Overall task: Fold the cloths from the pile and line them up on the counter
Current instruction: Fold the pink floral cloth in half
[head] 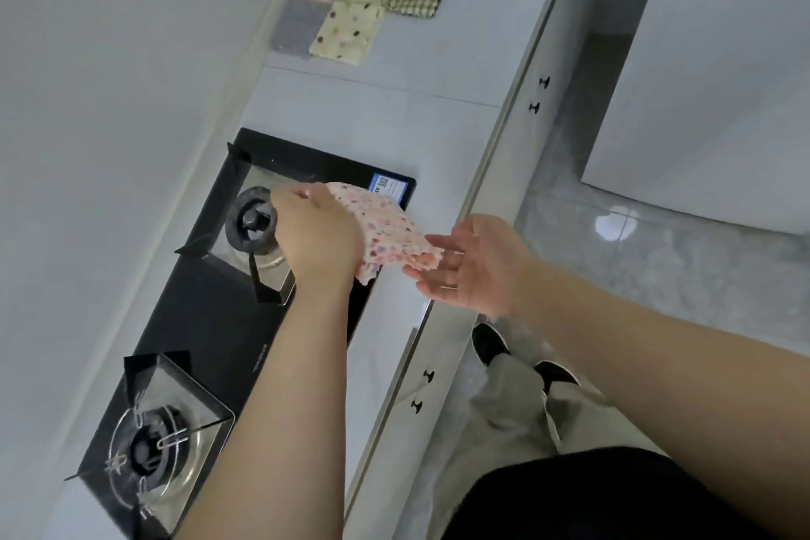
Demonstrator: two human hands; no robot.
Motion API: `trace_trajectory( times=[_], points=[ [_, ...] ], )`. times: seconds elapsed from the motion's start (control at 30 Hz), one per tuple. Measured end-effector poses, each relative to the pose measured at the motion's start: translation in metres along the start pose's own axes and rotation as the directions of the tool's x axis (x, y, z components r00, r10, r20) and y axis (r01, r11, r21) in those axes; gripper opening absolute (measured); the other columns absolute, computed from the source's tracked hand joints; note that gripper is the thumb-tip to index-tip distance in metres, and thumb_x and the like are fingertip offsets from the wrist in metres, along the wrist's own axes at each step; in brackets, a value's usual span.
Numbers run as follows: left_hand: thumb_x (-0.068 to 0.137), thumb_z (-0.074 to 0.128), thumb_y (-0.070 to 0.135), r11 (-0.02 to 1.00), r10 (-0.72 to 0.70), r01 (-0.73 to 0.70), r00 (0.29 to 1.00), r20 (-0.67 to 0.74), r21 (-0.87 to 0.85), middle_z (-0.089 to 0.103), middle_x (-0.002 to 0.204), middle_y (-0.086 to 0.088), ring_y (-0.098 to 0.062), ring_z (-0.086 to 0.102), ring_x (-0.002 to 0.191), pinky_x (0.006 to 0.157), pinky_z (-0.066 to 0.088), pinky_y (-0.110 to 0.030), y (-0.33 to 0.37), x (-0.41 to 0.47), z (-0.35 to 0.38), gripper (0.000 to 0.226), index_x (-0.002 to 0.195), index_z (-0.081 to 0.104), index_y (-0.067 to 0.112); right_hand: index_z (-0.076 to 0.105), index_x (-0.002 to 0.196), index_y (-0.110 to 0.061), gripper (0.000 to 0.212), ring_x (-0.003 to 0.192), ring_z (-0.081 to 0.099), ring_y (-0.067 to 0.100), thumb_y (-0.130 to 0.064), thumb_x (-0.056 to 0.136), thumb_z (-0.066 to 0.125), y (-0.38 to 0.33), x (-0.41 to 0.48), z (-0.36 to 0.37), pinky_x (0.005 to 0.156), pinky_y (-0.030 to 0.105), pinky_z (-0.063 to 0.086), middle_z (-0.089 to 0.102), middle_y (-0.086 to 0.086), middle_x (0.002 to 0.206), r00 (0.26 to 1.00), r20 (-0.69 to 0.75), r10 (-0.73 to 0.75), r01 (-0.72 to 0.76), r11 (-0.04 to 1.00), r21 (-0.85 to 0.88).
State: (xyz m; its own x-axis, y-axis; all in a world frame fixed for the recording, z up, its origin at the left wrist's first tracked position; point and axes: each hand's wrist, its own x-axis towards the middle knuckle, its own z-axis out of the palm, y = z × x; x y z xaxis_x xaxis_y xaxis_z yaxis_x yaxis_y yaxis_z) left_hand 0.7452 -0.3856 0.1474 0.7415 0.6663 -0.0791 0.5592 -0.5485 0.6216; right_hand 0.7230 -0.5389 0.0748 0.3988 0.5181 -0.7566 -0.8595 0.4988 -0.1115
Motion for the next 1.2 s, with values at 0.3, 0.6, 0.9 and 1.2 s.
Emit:
trace_trajectory(
  times=[0.3, 0.6, 0.9, 1.2],
  points=[
    [0.106, 0.038, 0.024, 0.953, 0.300, -0.285, 0.929, 0.215, -0.100, 0.053, 0.081, 0.009, -0.002, 0.050, 0.070, 0.054, 0.035, -0.013, 0.034, 0.043, 0.029, 0.015, 0.111, 0.046, 0.013, 0.064, 0.101, -0.008, 0.044, 0.076, 0.065, 0.021, -0.046, 0.103, 0.043, -0.067, 0.037, 0.057, 0.066, 0.031, 0.058, 0.064, 0.003, 0.085, 0.889, -0.190, -0.417, 0.260, 0.800, -0.541],
    [0.107, 0.038, 0.022, 0.973, 0.174, -0.132, 0.959, 0.224, -0.191, 0.050, 0.080, 0.010, 0.000, 0.048, 0.066, 0.050, 0.038, -0.005, 0.061, 0.097, 0.079, 0.012, 0.107, 0.045, 0.013, 0.049, 0.095, -0.013, 0.036, 0.067, 0.043, 0.005, -0.041, 0.107, 0.030, -0.143, 0.089, 0.069, 0.054, 0.019, 0.028, 0.049, -0.005, 0.078, 0.628, -0.062, -0.776, 0.211, 0.246, -0.946],
    [0.107, 0.033, 0.022, 0.940, -0.228, 0.271, 0.950, 0.211, -0.206, 0.050, 0.082, 0.008, -0.006, 0.050, 0.070, 0.051, 0.036, -0.023, 0.111, 0.162, 0.168, 0.012, 0.109, 0.044, 0.018, 0.052, 0.104, -0.010, 0.033, 0.077, 0.050, 0.015, -0.038, 0.107, 0.034, -0.269, 0.153, 0.078, 0.073, 0.029, 0.035, 0.055, 0.002, 0.093, 0.728, 0.056, -0.683, 0.141, 0.069, -0.988],
    [0.106, 0.034, 0.027, 0.853, -0.460, 0.481, 0.876, 0.145, -0.200, 0.050, 0.084, 0.007, -0.010, 0.051, 0.072, 0.056, 0.042, -0.028, 0.173, 0.201, 0.225, 0.012, 0.106, 0.041, 0.018, 0.053, 0.105, -0.014, 0.036, 0.075, 0.057, 0.019, -0.043, 0.106, 0.032, -0.369, 0.184, 0.091, 0.074, 0.041, 0.050, 0.061, 0.005, 0.090, 0.811, 0.153, -0.565, 0.081, -0.150, -0.985]
  ],
)
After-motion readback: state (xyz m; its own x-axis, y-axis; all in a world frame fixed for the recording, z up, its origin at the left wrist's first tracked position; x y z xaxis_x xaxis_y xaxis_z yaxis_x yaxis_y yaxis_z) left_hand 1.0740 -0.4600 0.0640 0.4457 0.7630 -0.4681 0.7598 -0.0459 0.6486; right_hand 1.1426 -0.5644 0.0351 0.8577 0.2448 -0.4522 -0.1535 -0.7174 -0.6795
